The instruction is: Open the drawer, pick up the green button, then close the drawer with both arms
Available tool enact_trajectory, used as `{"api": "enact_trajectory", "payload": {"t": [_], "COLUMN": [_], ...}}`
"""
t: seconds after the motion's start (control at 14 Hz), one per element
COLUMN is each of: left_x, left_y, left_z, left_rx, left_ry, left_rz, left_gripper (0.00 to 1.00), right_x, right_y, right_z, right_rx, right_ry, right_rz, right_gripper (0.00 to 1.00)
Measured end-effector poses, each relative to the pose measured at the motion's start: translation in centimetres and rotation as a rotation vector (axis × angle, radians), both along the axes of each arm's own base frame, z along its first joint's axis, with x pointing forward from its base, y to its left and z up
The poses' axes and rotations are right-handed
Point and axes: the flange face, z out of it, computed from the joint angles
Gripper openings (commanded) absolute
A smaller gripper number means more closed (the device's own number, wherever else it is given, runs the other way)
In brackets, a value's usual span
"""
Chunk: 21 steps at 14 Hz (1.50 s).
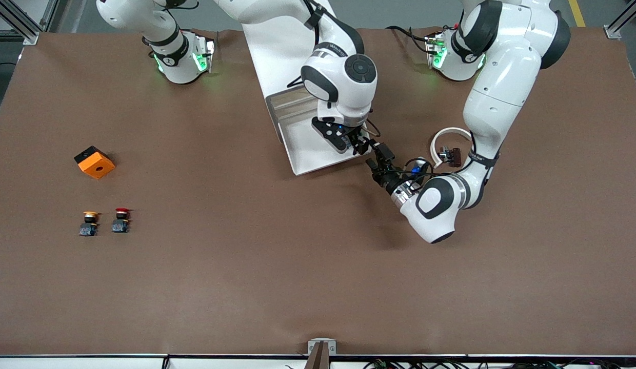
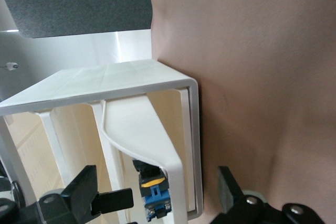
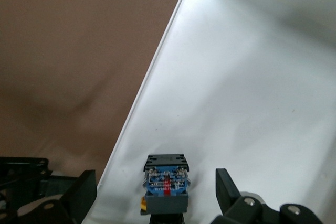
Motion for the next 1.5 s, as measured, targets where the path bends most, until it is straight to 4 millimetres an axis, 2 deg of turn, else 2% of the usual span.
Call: {"api": "enact_trajectory", "payload": {"t": [0.21, 0.43, 0.78, 1.0, 1.14, 1.42, 1.5], "left_x": [1.2, 2.4, 5.4, 7.5, 8.3, 9.9, 10.2], "left_y": [1.2, 2.2, 3.8, 5.5, 6.1, 5.8, 5.6], "left_z": [0.6, 1.7, 4.7, 5.9, 7.2, 10.4, 10.9], "left_rx": [0.007, -0.065, -0.333, -0.485, -0.554, -0.649, -0.655], "left_ry": [-0.056, -0.172, -0.441, -0.646, -0.756, -0.956, -0.998], "left_rz": [-0.027, -0.102, -0.195, -0.25, -0.331, -0.441, -0.468], "left_gripper": [1.0, 1.0, 1.0, 1.0, 1.0, 1.0, 1.0], "right_x": [-0.1, -0.1, -0.2, -0.6, -0.7, -0.6, -0.6], "right_y": [0.0, -0.1, 0.0, 0.4, 0.6, 0.6, 0.6], "right_z": [-1.1, -1.8, -1.9, -2.2, -2.4, -2.3, -2.3], "right_rx": [-0.014, -0.023, -0.024, -0.013, -0.01, -0.007, -0.006], "right_ry": [0.004, 0.009, 0.009, 0.002, -0.001, -0.003, -0.003], "right_rz": [0.003, 0.004, 0.005, 0.011, 0.011, 0.009, 0.009], "right_gripper": [1.0, 1.0, 1.0, 1.0, 0.94, 0.79, 0.72]}}
